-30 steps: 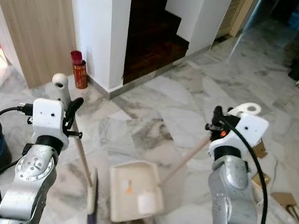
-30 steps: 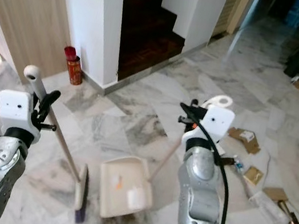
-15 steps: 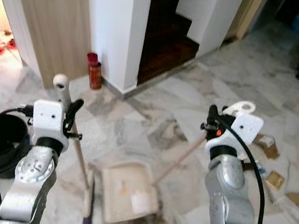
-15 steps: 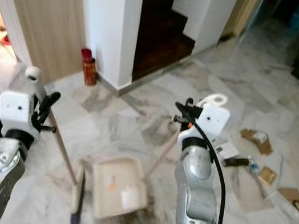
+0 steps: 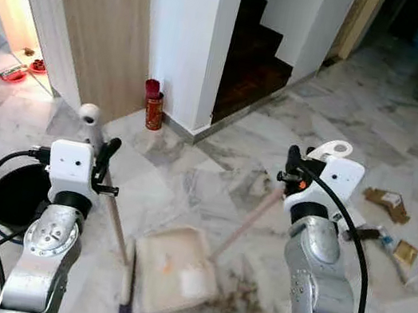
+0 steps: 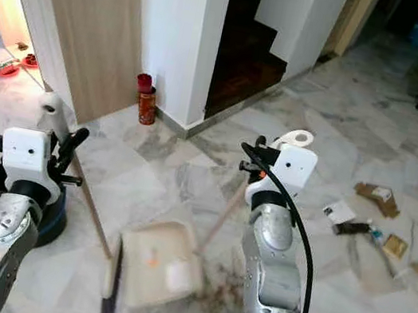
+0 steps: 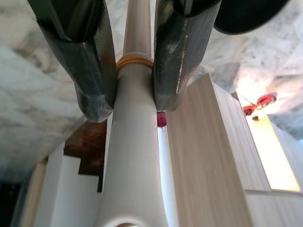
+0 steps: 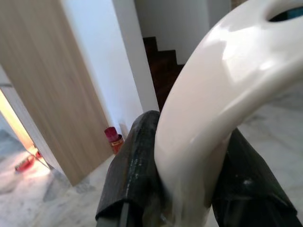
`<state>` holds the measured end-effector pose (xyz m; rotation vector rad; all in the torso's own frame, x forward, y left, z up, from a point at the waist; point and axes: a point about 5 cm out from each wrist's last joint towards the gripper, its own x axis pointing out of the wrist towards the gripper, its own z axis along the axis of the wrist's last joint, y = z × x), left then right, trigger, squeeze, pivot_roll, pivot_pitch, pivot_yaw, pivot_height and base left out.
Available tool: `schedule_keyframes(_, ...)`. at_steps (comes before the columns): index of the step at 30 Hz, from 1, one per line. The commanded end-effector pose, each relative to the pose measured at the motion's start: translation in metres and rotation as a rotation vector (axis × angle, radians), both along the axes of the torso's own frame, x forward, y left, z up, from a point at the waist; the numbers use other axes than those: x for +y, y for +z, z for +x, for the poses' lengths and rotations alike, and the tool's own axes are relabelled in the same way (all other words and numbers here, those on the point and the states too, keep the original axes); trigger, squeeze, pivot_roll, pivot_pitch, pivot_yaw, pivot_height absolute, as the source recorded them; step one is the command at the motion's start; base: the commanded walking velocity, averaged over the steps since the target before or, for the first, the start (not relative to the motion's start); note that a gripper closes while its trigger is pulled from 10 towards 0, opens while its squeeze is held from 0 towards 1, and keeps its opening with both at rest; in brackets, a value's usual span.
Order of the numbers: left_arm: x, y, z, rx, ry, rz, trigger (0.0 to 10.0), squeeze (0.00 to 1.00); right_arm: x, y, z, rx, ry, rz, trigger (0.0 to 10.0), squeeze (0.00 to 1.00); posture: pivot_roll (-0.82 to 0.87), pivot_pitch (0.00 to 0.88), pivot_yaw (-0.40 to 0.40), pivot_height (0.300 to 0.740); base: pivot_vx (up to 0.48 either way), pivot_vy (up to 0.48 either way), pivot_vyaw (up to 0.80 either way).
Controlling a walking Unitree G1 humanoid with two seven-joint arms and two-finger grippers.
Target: Sweep floor
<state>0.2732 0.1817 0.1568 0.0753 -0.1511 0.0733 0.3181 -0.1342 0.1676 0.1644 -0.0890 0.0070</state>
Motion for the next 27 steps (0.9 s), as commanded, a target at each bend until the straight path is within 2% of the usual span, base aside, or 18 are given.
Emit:
schedule_keyframes(1,-0.0018,0.0107,0.0003,-0.046,-0.010,0.013,10.0,0.00,-0.0043,0.0104,0.0002,-0.044,-0.019,0.001,10.0,0.00,-0.03,0.043,-0.016,0.740,0.000,0.446,0.00)
schedule_keyframes(12,-0.0011,0.0137,0.0047,-0.052,-0.009,0.016,10.0,0.00,-0.0068,0.0136,0.0041,-0.056,-0.039,0.012,10.0,0.00,-0.03,0.046,-0.006,0.740,0.000,0.448,0.00)
schedule_keyframes(25,-0.0023,0.0129,0.0029,-0.050,-0.010,0.009,10.0,0.00,-0.0053,0.0131,0.0056,-0.053,-0.038,0.021,10.0,0.00,-0.02,0.054,-0.006,0.740,0.000,0.445,0.00)
schedule_keyframes(27,-0.0034,0.0131,0.0026,-0.051,-0.018,0.005,10.0,0.00,-0.0051,0.0130,0.0057,-0.053,-0.037,0.022,10.0,0.00,-0.02,0.055,-0.006,0.740,0.000,0.000,0.00)
